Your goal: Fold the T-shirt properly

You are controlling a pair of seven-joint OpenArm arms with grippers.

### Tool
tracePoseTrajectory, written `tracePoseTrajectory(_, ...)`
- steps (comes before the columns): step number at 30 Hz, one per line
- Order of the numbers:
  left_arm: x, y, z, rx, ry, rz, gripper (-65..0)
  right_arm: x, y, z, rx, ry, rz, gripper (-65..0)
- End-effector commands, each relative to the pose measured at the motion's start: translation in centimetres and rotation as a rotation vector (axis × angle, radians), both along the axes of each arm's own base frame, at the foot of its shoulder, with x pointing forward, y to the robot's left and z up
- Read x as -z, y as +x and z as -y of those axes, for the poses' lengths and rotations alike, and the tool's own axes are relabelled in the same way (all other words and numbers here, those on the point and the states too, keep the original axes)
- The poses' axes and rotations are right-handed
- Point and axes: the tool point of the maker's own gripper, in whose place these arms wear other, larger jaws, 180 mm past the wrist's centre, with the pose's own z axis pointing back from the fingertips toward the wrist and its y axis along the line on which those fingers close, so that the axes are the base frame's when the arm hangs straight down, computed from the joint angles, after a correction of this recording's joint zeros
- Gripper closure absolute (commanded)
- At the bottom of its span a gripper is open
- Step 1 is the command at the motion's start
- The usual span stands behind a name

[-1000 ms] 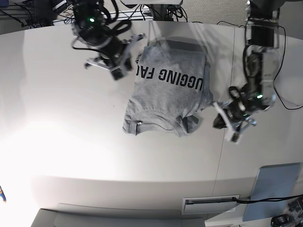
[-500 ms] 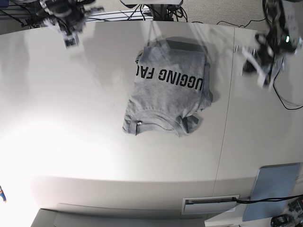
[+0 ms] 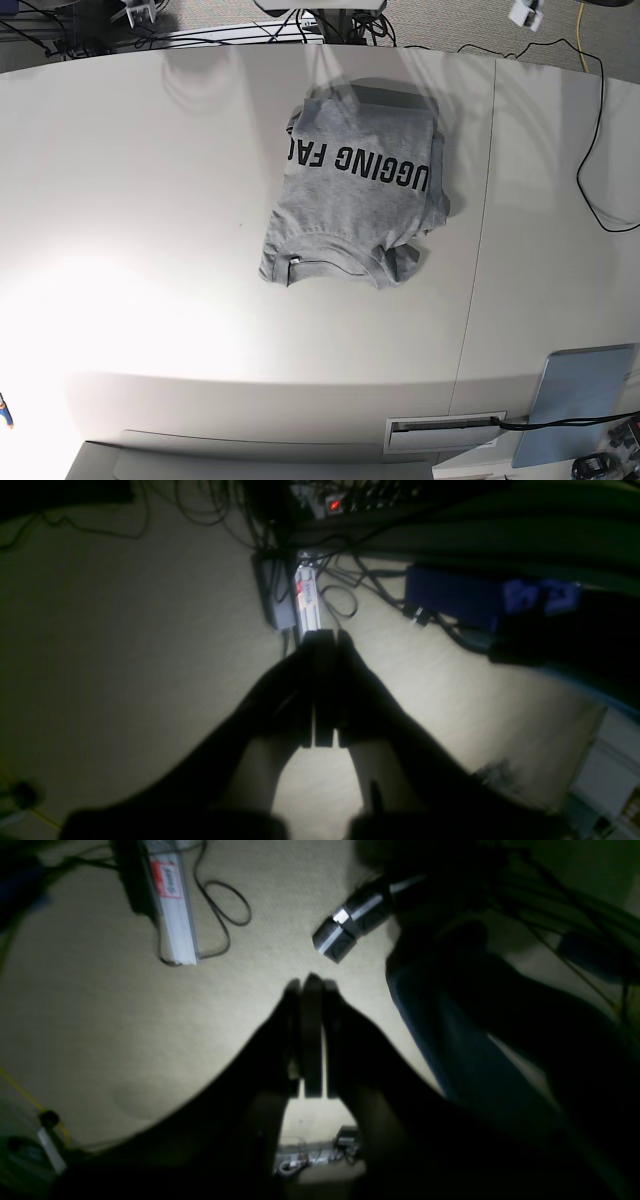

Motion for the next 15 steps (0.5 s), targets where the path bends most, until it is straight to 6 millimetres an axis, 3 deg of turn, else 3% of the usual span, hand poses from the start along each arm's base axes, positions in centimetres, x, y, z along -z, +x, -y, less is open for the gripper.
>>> tracePoseTrajectory(1, 0.8, -0.9, 0.0, -0.016, -0.007, -0.019, 0.0, 1.2, -0.6, 0.7, 0.007, -0.015, -0.016, 0.0)
tracePoseTrajectory(5, 5.8, -2.4, 0.7, -0.106, -0.031, -0.124, -0.4, 7.8, -2.9, 2.5, 0.074, -0.021, -0.127, 0.0)
tracePoseTrajectory(8, 8.7, -2.4, 1.7, -0.182, -0.074, -0.188, -9.9, 12.1, -3.6, 3.3, 0.115, 0.017, -0.179, 0.0)
tracePoseTrajectory(10, 10.2, -1.5, 2.0, -0.236, -0.097, -0.201, -14.3, 14.3, -3.5, 3.8, 0.142, 0.045, -0.181, 0.0)
tracePoseTrajectory(15, 13.7, 0.3, 2.1, -0.263, -0.046, -0.254, -14.7, 17.6, -0.5, 4.8, 0.188, 0.120, -0.094, 0.0)
